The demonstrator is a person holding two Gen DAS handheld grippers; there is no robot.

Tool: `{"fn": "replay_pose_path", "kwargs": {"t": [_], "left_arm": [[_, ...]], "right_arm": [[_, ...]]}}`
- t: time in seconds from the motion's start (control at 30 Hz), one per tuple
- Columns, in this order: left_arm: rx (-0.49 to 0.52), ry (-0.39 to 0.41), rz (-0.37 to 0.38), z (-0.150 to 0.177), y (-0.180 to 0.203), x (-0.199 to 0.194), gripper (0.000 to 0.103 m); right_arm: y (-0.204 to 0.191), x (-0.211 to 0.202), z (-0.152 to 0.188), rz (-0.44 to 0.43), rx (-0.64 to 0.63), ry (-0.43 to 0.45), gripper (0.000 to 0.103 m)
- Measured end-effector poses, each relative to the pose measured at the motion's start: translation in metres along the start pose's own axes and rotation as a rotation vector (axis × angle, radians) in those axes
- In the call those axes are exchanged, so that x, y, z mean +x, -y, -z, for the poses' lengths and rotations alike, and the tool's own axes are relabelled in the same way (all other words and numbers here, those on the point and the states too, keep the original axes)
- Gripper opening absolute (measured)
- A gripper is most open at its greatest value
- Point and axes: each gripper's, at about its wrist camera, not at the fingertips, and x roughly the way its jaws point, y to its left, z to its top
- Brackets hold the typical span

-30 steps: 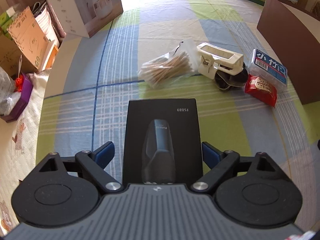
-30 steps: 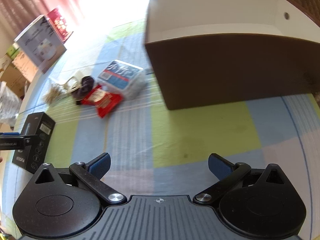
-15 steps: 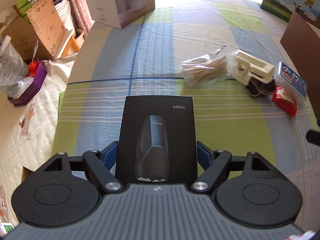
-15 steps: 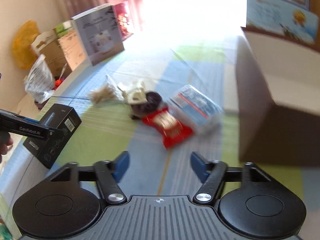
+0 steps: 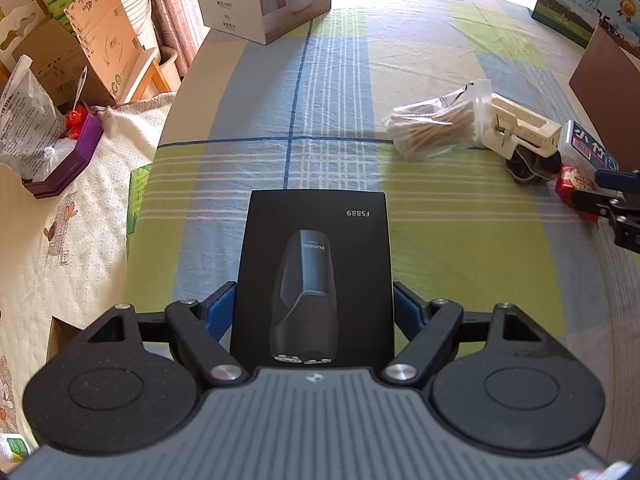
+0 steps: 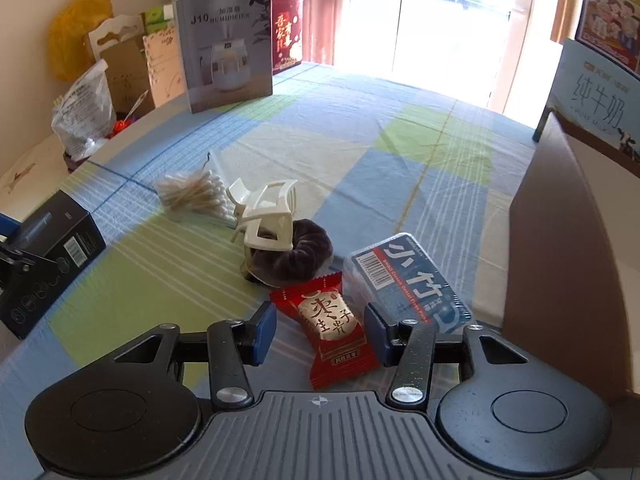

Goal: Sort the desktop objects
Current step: 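Grasp the black shaver box with the left tool while the right tool grasps the red snack packet, then carry the shaver box and snack packet with both tools into the cardboard box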

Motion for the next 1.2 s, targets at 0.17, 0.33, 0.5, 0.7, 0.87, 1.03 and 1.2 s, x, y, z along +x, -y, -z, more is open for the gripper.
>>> {"fn": "replay_pose_path", "kwargs": {"t": [0.17, 0.33, 0.5, 0.7, 0.87, 1.03, 1.2], "left_arm": [[0.016, -0.008, 0.011, 0.006, 0.005, -0.003, 0.077], [0.015, -0.021, 0.012, 0.002, 0.007, 0.003, 0.077], [0.031, -0.027, -0.008, 0.003, 0.011, 0.006, 0.077], [0.027, -0.025, -0.011, 0.004, 0.016, 0.005, 0.076], [0.051, -0.028, 0.003, 0.007, 0.029, 0.002, 0.076], [0.088, -0.035, 0.037, 0.013, 0.047, -0.002, 0.076], [0.108, -0.045, 0.091, 0.022, 0.067, -0.009, 0.076]], "right_arm": [[-0.003, 0.003, -0.001, -0.042, -0.004, -0.034, 0.047], [-0.002, 0.011, -0.006, -0.04, 0.004, -0.033, 0.047], [0.003, 0.02, -0.007, -0.062, 0.045, -0.077, 0.04], [0.006, 0.009, 0.002, -0.108, 0.142, -0.105, 0.025], [0.001, -0.005, 0.014, -0.125, 0.179, -0.124, 0.025], [-0.002, -0.023, 0.026, -0.15, 0.21, -0.139, 0.025], [0.003, -0.047, 0.039, -0.157, 0.228, -0.129, 0.024]]}}
